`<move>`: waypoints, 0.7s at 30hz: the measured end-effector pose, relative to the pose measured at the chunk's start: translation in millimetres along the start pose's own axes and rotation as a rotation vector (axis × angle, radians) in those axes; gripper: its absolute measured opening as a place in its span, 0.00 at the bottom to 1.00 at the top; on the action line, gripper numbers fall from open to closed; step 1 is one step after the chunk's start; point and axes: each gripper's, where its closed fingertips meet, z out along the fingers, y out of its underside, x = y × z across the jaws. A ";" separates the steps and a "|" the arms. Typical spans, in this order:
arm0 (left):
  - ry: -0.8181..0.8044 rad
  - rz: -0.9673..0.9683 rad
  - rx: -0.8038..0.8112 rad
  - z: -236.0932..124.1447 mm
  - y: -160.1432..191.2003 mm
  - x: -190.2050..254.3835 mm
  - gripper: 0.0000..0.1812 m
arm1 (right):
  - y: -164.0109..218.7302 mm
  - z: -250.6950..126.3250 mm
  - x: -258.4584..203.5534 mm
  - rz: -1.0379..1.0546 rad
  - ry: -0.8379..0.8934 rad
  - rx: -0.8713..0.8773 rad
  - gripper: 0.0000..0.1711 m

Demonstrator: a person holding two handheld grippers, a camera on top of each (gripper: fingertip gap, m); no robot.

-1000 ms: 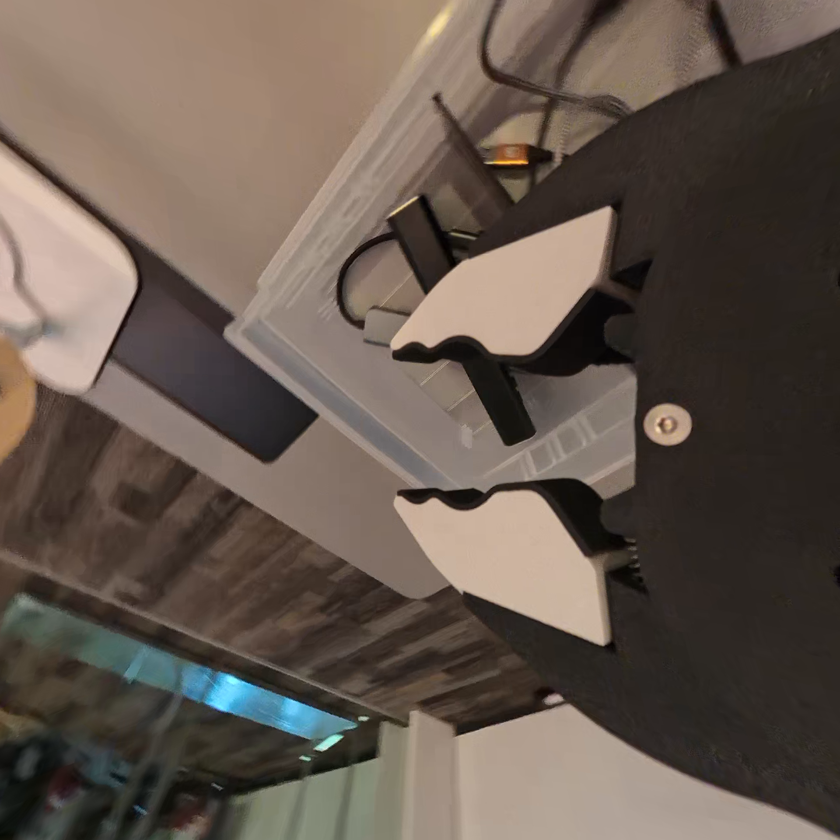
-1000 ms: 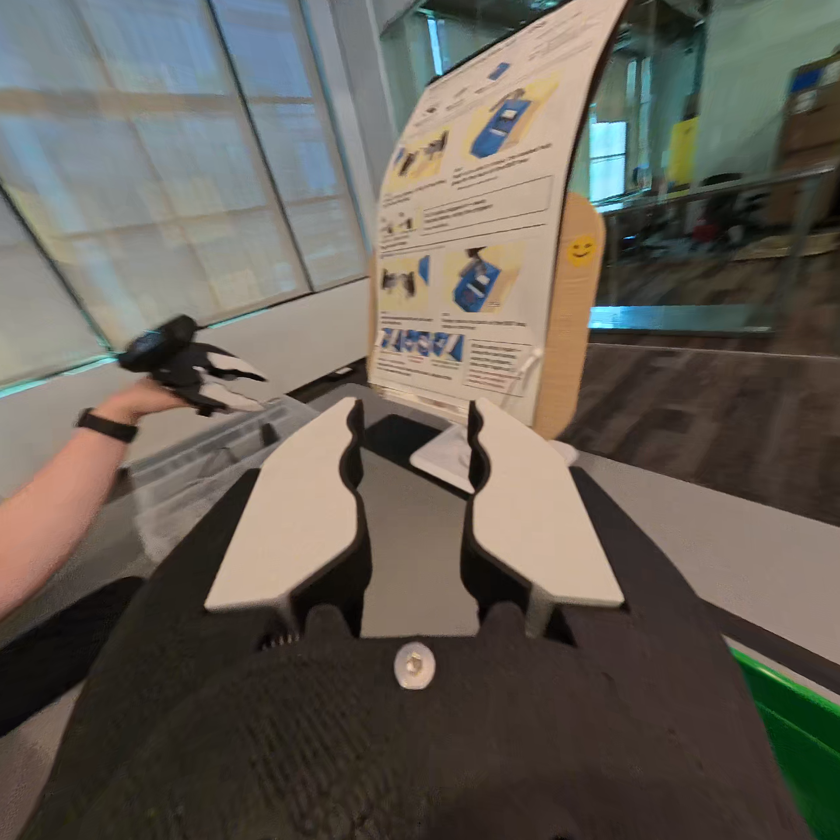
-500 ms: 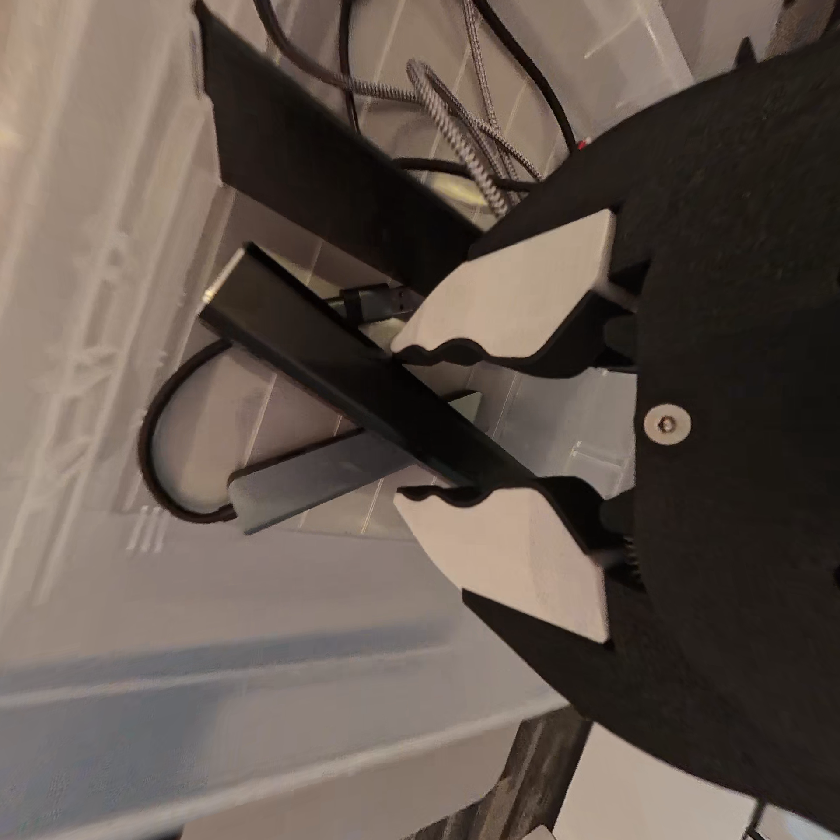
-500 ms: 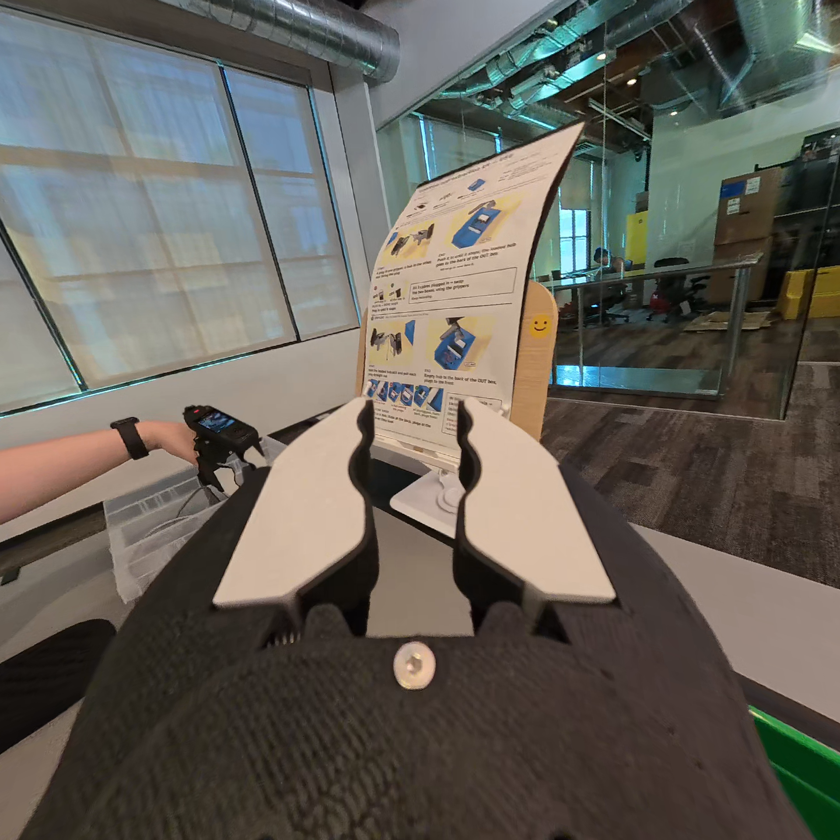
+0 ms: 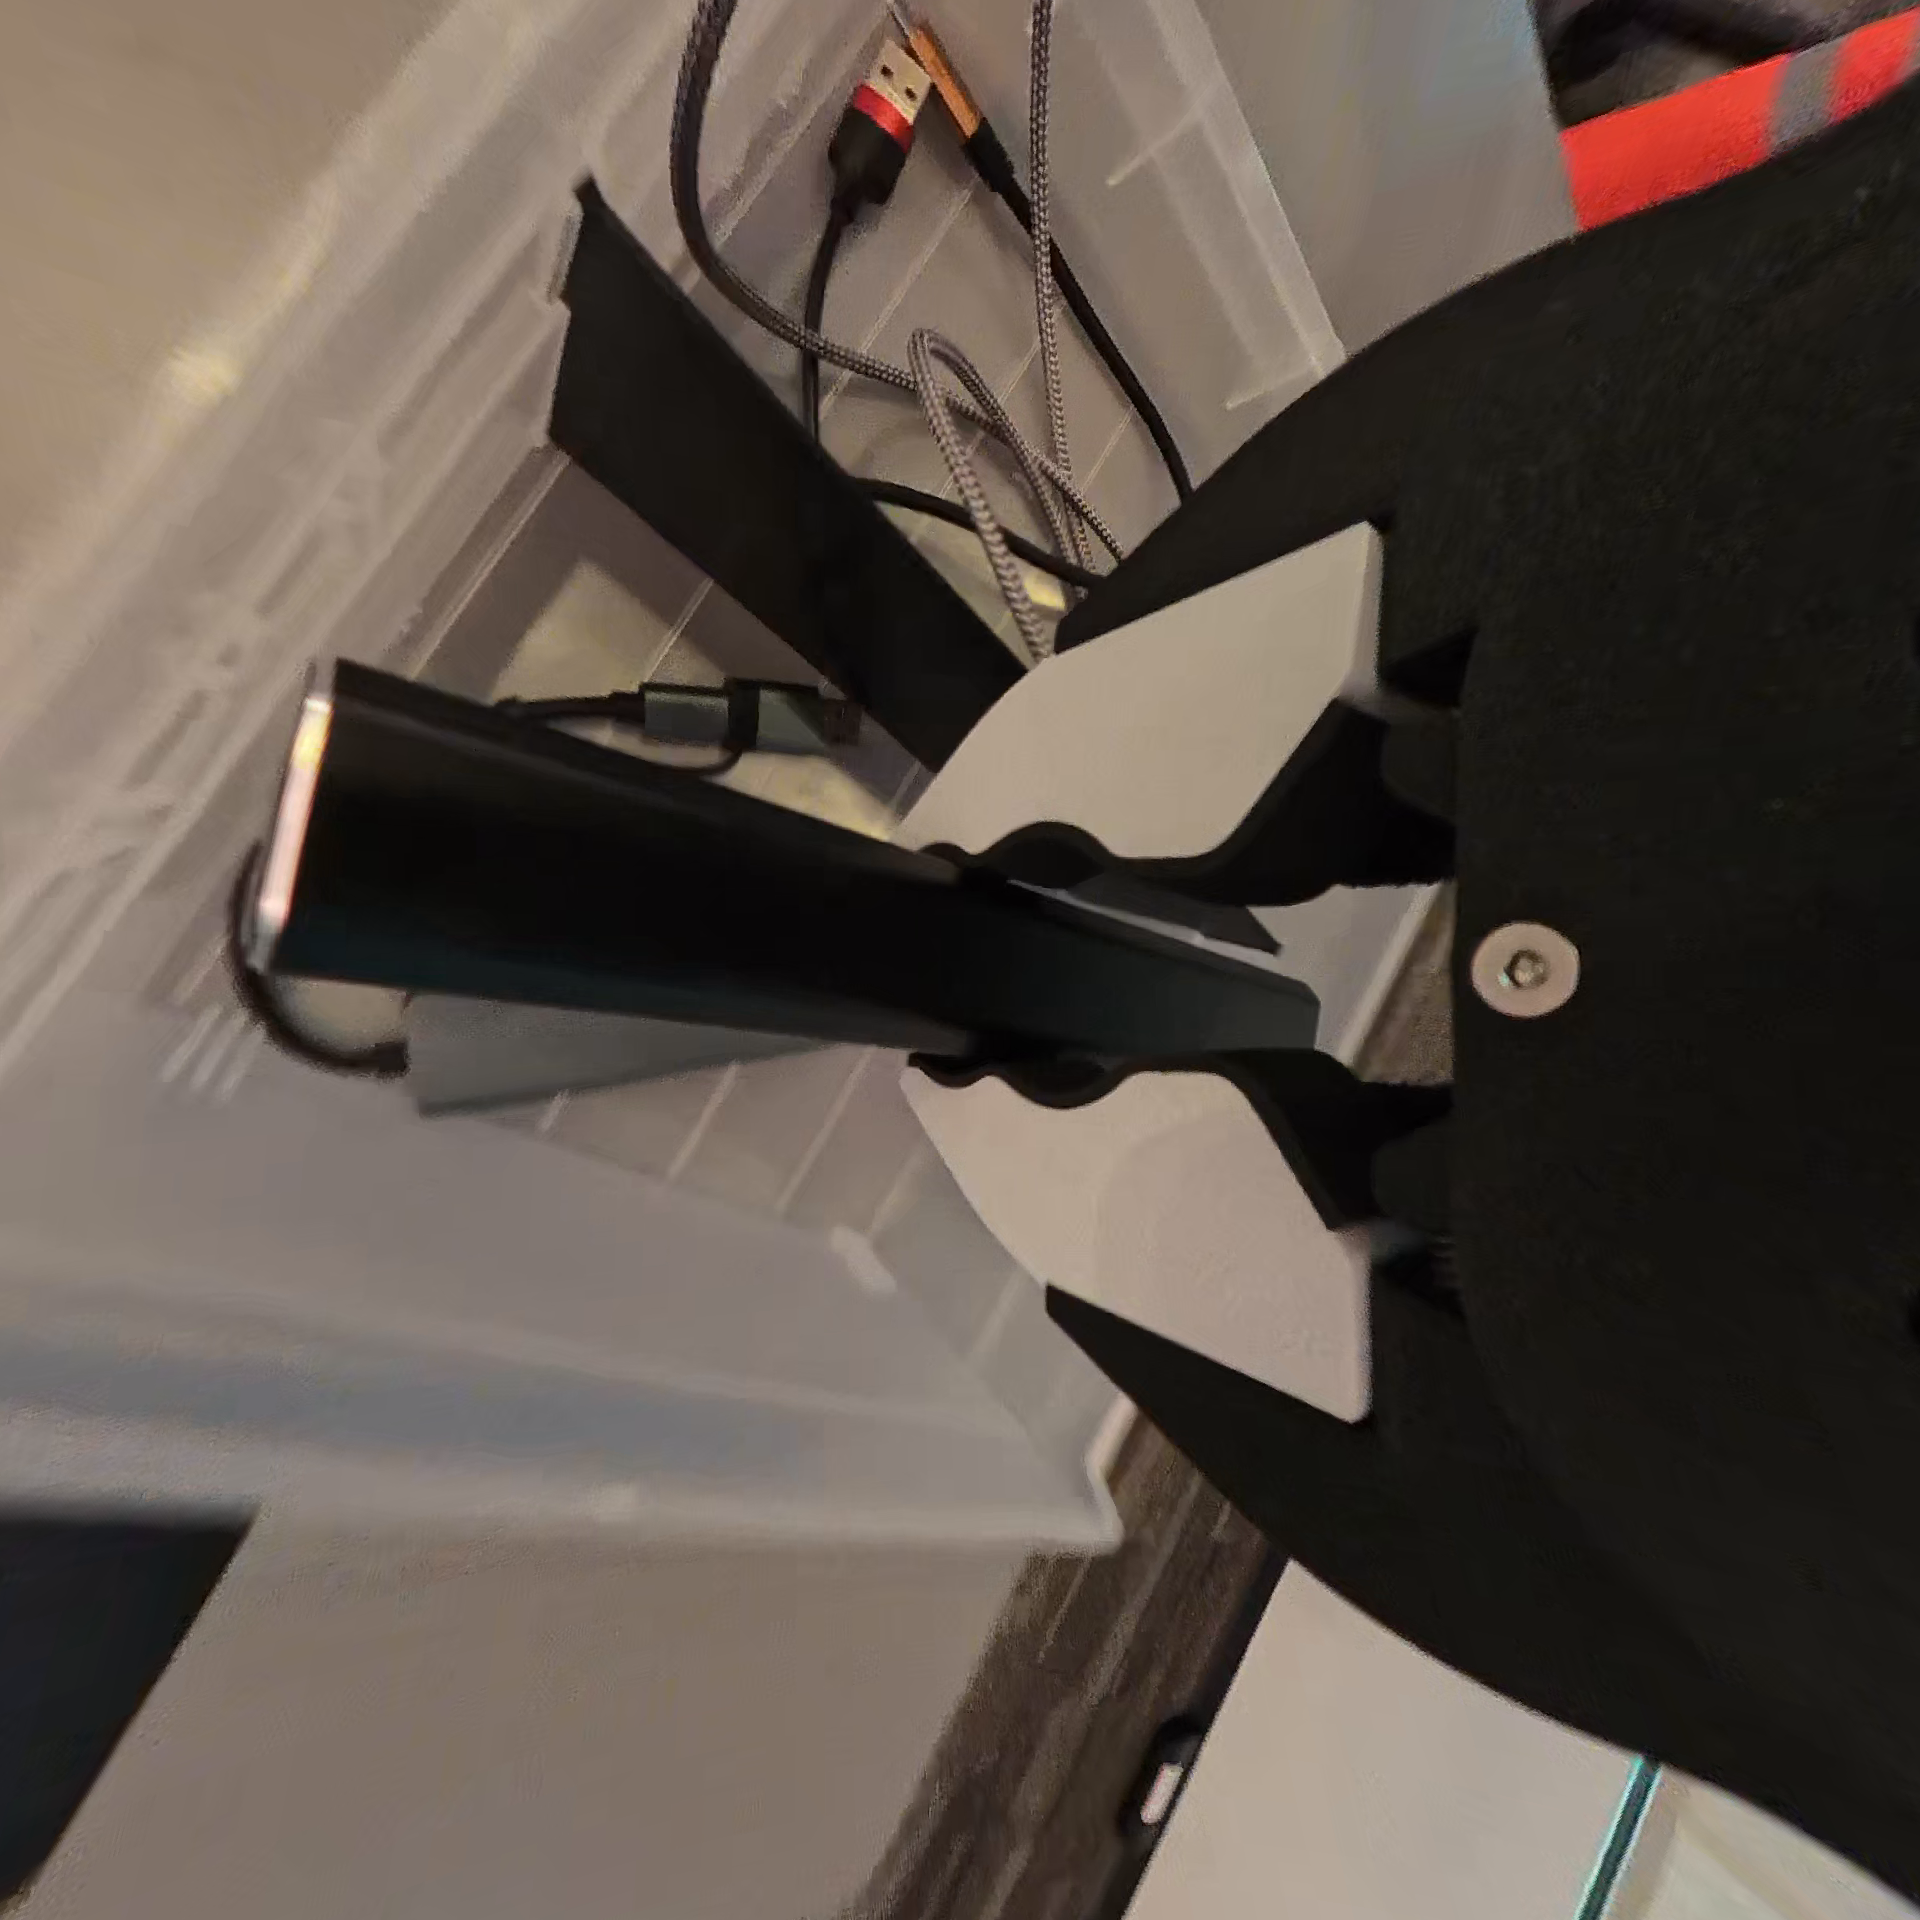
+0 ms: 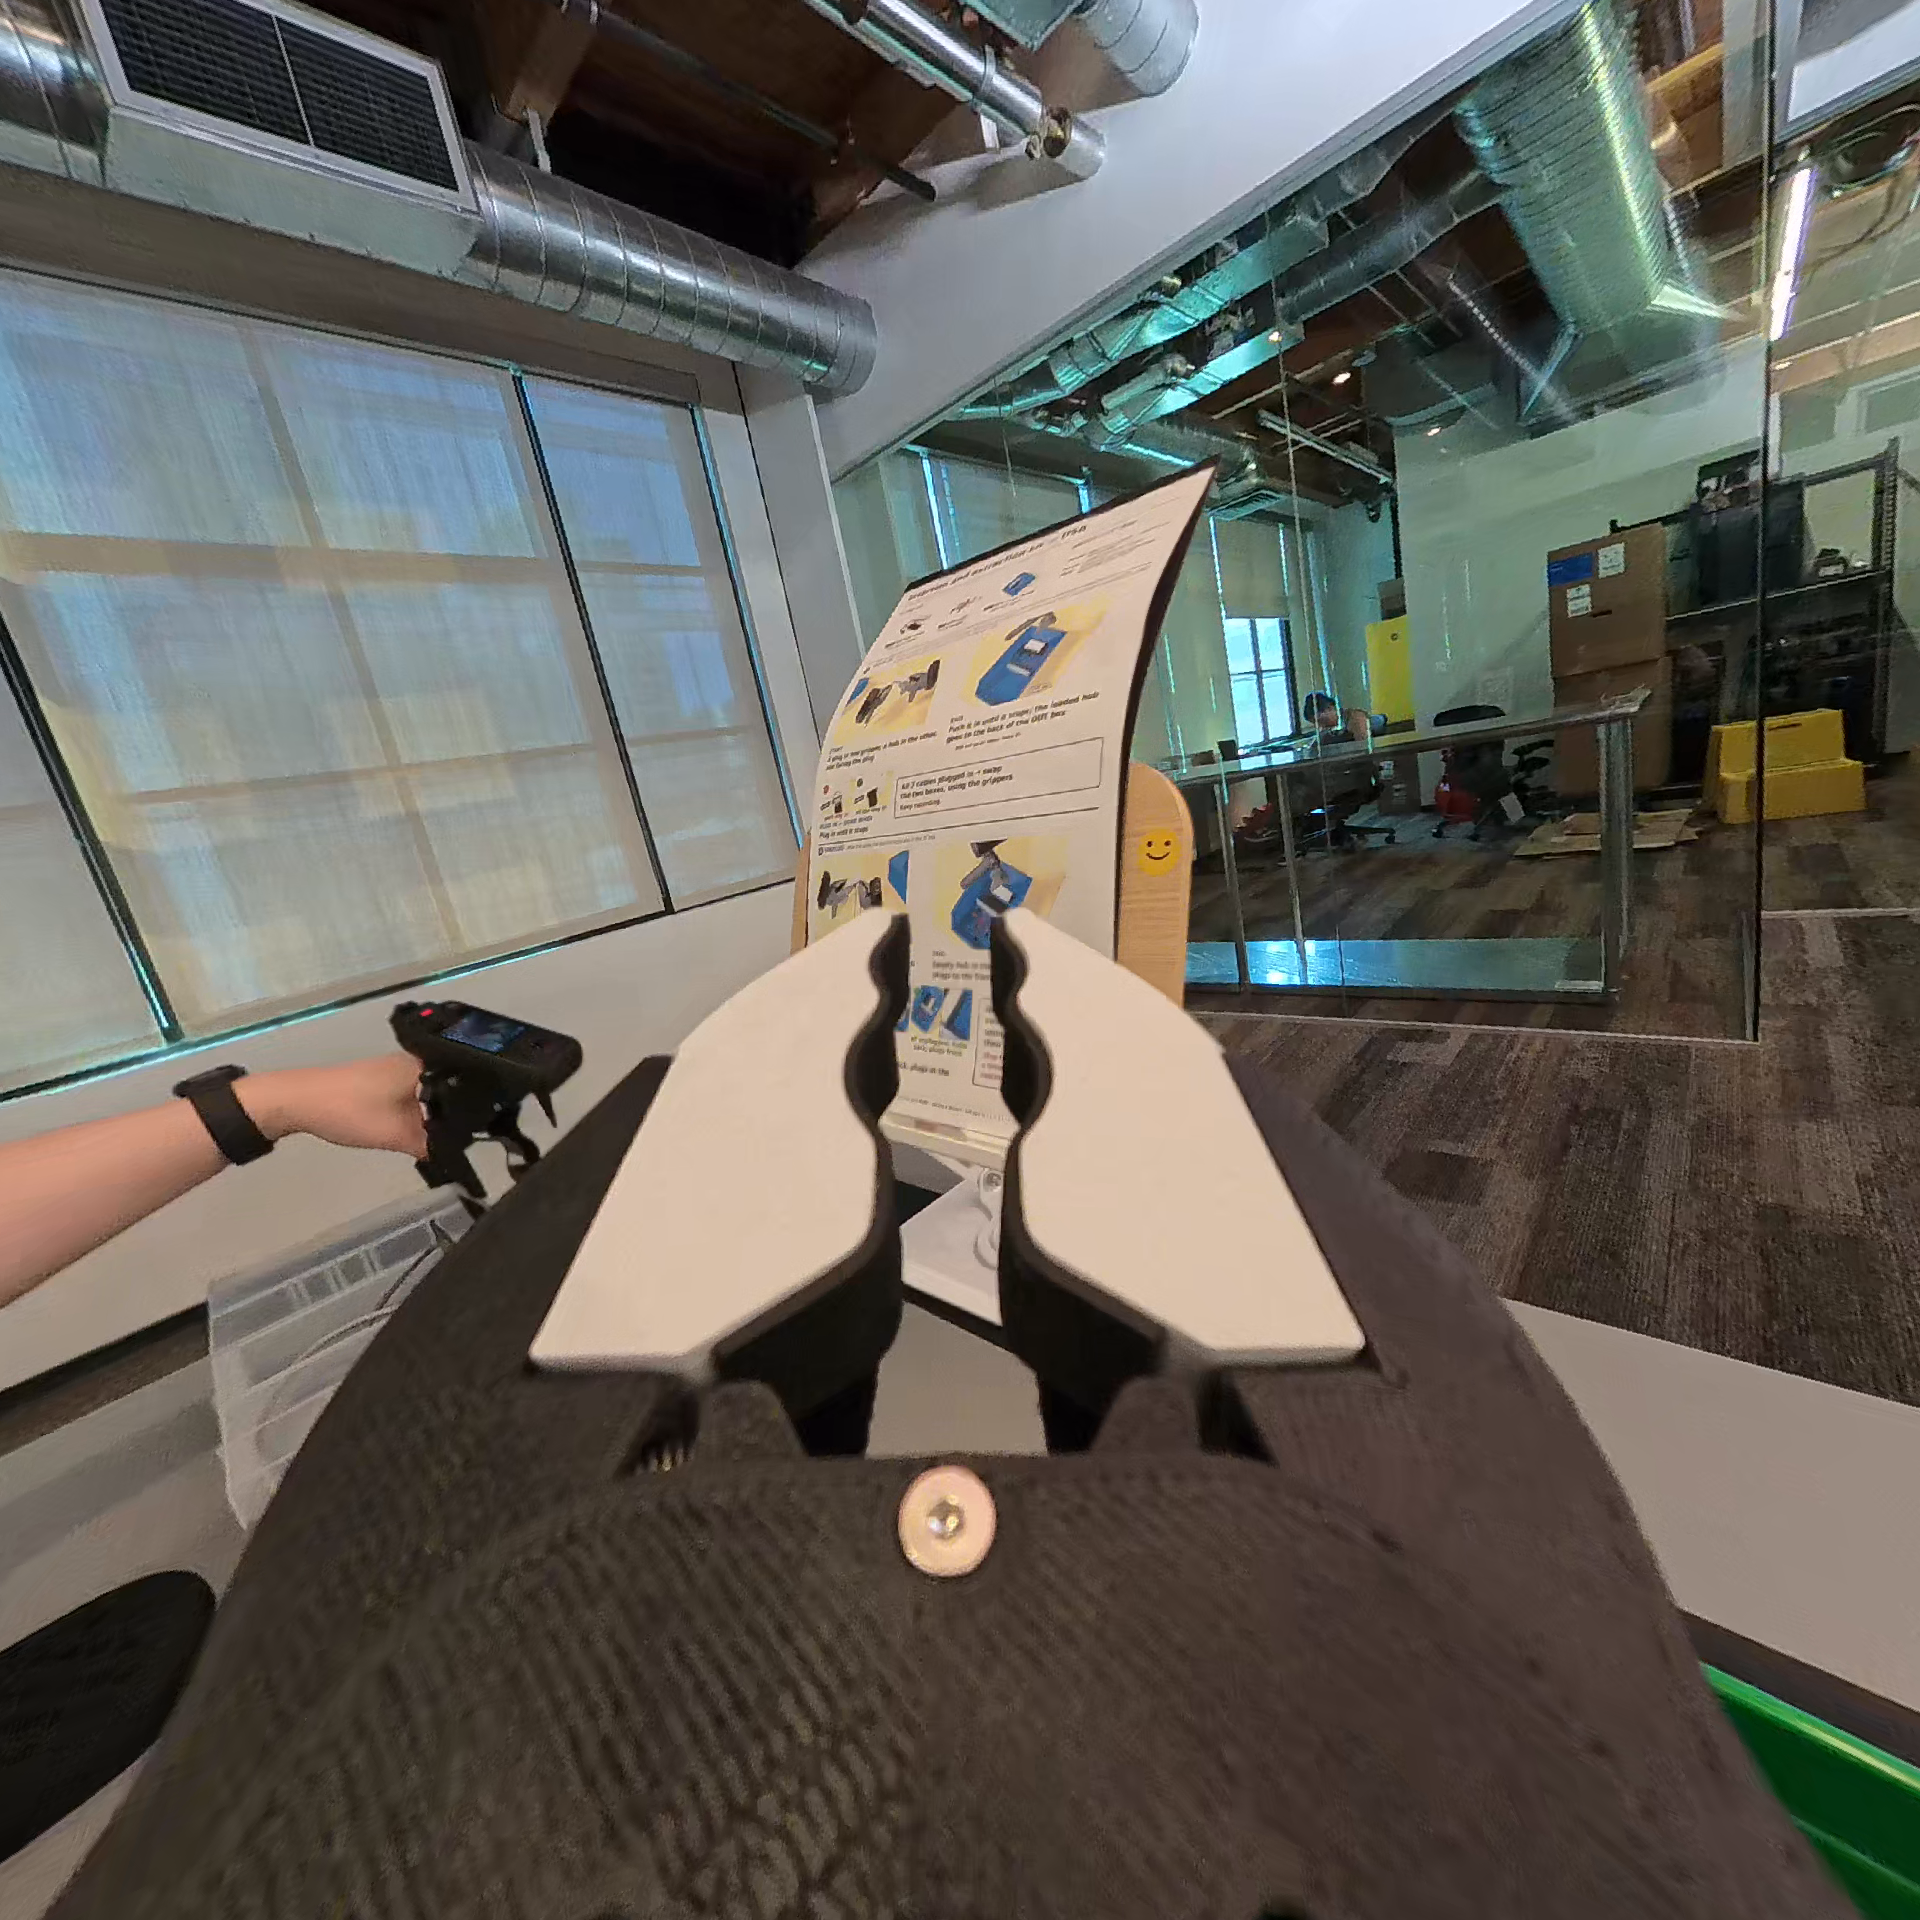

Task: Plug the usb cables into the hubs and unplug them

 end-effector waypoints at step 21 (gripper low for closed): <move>0.512 -0.030 0.578 -66.6 -279.0 242.6 0.15 | -19.0 -15.3 -6.0 -0.009 0.014 0.034 0.08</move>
